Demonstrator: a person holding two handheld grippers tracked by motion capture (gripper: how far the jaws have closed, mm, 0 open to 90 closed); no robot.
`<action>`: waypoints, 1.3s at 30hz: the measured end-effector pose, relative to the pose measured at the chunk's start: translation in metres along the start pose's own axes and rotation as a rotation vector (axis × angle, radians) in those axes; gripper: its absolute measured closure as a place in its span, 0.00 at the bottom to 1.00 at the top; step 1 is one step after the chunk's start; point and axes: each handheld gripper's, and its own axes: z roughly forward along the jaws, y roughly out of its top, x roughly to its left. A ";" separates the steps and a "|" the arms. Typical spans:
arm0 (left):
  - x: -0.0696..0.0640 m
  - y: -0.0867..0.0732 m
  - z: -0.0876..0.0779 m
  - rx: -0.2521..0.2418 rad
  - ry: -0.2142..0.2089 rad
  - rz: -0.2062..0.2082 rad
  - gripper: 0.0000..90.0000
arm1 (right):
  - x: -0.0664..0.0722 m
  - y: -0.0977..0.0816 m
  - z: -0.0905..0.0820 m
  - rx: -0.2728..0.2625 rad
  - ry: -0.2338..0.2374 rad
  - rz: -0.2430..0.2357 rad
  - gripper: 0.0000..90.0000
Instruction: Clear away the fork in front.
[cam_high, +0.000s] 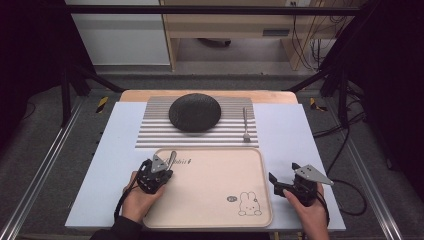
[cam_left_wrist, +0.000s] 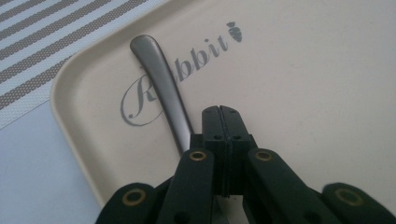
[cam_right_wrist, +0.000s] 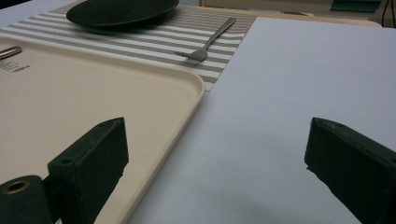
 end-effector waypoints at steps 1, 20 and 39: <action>0.000 0.000 0.000 0.000 0.000 0.000 1.00 | 0.001 0.001 0.000 -0.001 0.002 0.002 0.07; 0.009 -0.018 -0.014 -0.049 0.007 -0.049 1.00 | 0.000 0.001 0.003 0.003 0.012 0.004 0.07; 0.027 -0.018 -0.039 -0.286 0.144 -0.103 1.00 | 0.006 0.003 0.001 -0.022 0.068 -0.029 0.05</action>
